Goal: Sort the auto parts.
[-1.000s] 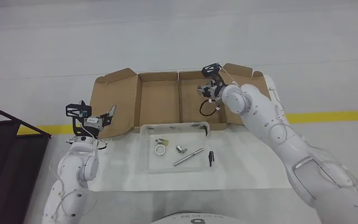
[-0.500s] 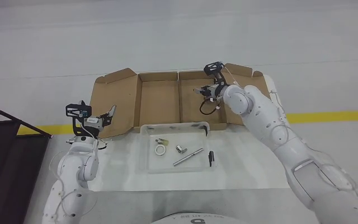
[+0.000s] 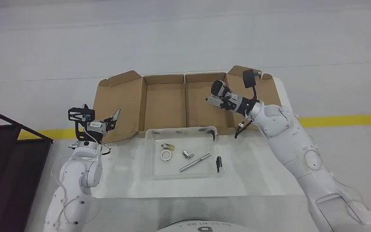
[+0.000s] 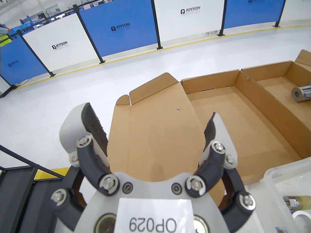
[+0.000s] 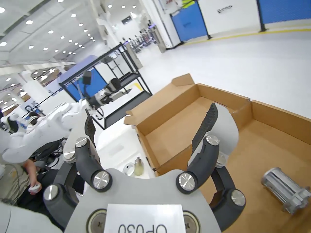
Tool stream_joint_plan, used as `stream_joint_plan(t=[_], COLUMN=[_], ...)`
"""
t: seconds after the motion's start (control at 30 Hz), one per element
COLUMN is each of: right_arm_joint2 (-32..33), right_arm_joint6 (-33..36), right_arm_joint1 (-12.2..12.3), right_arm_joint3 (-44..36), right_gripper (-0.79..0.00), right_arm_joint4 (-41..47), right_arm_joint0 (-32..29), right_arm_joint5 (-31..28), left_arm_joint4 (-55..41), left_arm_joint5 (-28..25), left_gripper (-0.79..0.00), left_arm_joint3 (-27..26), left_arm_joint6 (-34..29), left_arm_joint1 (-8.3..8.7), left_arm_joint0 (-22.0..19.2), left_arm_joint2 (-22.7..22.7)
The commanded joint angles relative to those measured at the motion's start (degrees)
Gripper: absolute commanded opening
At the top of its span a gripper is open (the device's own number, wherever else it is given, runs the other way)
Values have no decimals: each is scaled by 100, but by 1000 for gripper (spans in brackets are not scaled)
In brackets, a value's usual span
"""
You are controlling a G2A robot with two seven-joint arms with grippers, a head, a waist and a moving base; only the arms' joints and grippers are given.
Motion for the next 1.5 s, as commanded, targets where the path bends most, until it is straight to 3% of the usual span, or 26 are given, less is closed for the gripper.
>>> stream_joint_plan(t=[0.0, 0.53, 0.83, 1.03, 1.3, 1.33, 1.37, 1.47], right_arm_joint2=[11, 11, 7, 139, 139, 141, 89, -84], right_arm_joint6=[12, 12, 422, -104, -104, -113, -115, -181], right_arm_joint1=[5, 5, 100, 138, 138, 137, 132, 123], right_arm_joint3=[-6, -6, -900, -1521, -1521, -1544, -1708, -2153], right_gripper=[0, 0, 0, 0, 0, -419, -480, -496], right_arm_joint4=[14, 14, -1269, -2237, -2237, -2268, -2506, -3431], right_arm_joint0=[-21, -21, -575, -1129, -1129, -1136, -1206, -1454], right_arm_joint5=[-73, -73, 71, 329, 329, 373, 516, 931], left_arm_joint4=[0, 0, 0, 0, 0, 0, 0, 0], left_arm_joint5=[0, 0, 0, 0, 0, 0, 0, 0], left_gripper=[0, 0, 0, 0, 0, 0, 0, 0], left_arm_joint3=[0, 0, 0, 0, 0, 0, 0, 0], left_arm_joint6=[0, 0, 0, 0, 0, 0, 0, 0], left_arm_joint1=[0, 0, 0, 0, 0, 0, 0, 0], left_arm_joint0=[0, 0, 0, 0, 0, 0, 0, 0], left_arm_joint2=[0, 0, 0, 0, 0, 0, 0, 0])
